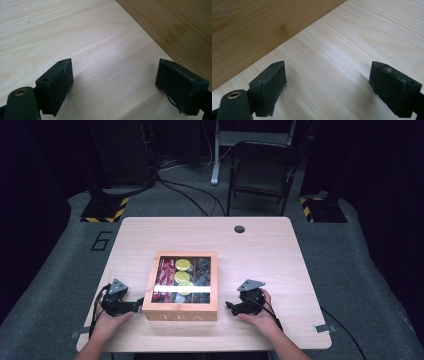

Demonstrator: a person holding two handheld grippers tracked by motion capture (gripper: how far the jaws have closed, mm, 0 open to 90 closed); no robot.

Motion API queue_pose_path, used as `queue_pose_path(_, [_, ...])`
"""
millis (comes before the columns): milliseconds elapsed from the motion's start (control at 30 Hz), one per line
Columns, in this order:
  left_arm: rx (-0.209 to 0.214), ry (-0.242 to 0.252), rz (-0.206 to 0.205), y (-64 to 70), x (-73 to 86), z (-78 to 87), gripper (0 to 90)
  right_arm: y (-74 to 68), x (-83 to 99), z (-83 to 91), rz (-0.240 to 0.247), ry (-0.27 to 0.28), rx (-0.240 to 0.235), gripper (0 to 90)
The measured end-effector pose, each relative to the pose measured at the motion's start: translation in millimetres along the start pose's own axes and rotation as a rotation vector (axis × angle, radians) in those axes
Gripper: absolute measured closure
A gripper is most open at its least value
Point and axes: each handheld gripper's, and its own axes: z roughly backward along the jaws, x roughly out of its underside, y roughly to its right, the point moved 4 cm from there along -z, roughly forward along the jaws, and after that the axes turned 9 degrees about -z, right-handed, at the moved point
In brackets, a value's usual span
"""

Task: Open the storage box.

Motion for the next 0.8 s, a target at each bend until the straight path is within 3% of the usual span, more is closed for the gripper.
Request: queue_pose_path(800, [0.000, -0.003, 0.006, 1.0, 1.1, 1.7, 14.7, -1.1, 0.5, 0.5, -0.019, 0.004, 0.009, 14.8])
